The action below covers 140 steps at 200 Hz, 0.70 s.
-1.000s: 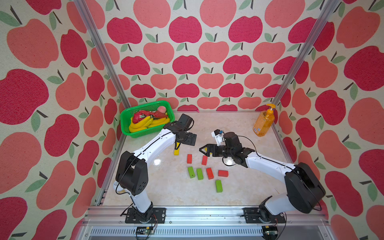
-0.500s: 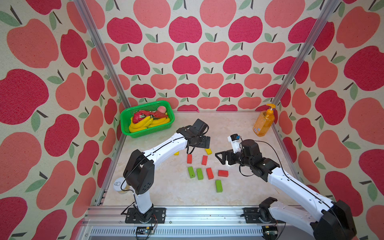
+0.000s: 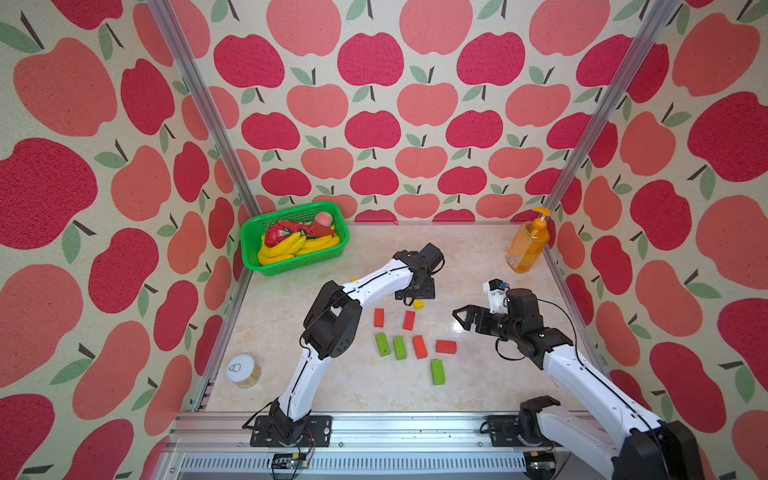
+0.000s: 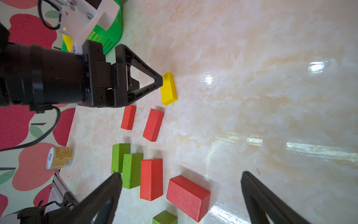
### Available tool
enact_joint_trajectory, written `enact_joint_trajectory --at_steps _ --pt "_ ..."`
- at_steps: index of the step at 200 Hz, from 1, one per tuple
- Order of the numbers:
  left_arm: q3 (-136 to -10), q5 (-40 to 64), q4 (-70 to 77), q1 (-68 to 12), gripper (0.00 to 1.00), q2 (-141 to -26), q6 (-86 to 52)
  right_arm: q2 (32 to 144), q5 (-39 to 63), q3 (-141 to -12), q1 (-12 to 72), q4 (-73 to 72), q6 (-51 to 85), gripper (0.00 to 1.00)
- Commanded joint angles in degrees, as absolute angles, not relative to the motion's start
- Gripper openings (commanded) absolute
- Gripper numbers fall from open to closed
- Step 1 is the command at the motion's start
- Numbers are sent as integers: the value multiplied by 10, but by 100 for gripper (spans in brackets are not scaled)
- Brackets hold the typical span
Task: Assemble the letter k with building blocks
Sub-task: Pick up the building block from the center of the board.
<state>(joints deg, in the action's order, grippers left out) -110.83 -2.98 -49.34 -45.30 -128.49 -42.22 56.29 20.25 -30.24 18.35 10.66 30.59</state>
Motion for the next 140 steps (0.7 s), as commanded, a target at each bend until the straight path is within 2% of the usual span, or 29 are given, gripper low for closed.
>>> enact_joint_trajectory --at_steps 1,30,140 --pt "-1125 -8 -540 -442 71 -1303 -473 567 253 -293 166 99 331 99" --pt "-1114 15 -525 -431 56 -1308 -517 567 266 -293 157 89 331 99" --pt "-1152 25 -531 -437 56 -1358 -539 564 280 -281 155 81 324 99"
